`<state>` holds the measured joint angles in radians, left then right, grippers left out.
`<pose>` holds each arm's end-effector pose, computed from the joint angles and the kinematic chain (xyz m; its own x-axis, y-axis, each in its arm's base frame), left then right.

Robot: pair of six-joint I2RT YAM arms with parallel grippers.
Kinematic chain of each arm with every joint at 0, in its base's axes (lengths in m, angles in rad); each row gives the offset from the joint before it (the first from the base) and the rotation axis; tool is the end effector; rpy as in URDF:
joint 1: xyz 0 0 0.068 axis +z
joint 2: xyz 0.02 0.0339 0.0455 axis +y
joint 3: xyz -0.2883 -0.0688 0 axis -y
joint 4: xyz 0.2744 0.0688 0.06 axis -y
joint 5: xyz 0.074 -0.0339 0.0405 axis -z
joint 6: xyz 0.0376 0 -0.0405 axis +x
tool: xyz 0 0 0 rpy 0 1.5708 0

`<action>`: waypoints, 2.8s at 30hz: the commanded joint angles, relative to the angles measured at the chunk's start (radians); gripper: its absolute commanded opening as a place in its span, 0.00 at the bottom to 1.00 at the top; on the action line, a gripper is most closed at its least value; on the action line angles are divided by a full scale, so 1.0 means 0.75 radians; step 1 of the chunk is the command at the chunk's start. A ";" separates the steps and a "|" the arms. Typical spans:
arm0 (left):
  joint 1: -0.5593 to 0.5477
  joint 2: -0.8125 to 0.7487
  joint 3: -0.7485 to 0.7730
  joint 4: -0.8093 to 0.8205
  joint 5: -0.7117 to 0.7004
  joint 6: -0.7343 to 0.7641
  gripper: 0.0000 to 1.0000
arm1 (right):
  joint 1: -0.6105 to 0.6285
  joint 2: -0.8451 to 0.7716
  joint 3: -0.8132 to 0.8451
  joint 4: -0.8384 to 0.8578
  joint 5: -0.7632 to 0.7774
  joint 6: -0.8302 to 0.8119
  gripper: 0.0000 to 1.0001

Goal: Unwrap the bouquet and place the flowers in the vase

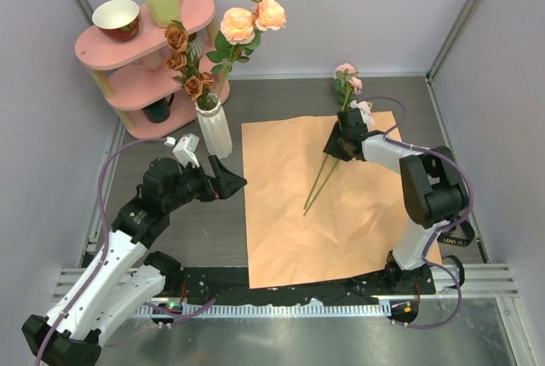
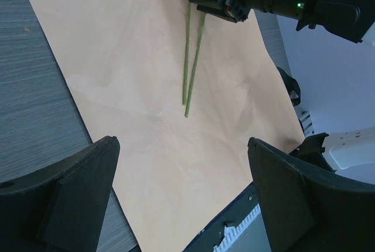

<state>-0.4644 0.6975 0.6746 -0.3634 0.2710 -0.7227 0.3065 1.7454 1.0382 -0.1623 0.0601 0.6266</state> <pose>0.1536 -0.0882 0.3108 -0.6847 -0.3698 -0.6280 0.2671 0.6744 -0.6883 0.3721 0.1154 0.1795 -0.7450 0.3782 -0.5495 0.2131 0.9155 0.3412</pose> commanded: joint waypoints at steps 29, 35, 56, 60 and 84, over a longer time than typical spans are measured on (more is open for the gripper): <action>0.004 0.066 -0.024 0.214 0.146 -0.171 0.91 | 0.027 -0.555 -0.314 0.439 0.000 -0.023 0.01; -0.023 0.205 -0.141 0.586 0.285 -0.404 0.86 | 0.027 -0.889 -0.639 0.619 -0.274 0.066 0.01; -0.371 1.203 0.530 0.988 0.283 -0.358 0.68 | 0.129 -1.435 -0.918 0.566 -0.640 0.175 0.01; -0.385 1.268 0.618 0.951 0.277 -0.327 0.59 | 0.131 -1.484 -0.904 0.513 -0.641 0.157 0.01; -0.442 1.085 0.608 0.538 0.289 -0.018 0.00 | 0.133 -1.542 -0.732 0.147 -0.294 -0.007 0.43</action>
<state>-0.7826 1.6482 1.1683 0.1513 0.4725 -0.8547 0.4030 0.6292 0.4095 0.0357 -0.3256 0.6846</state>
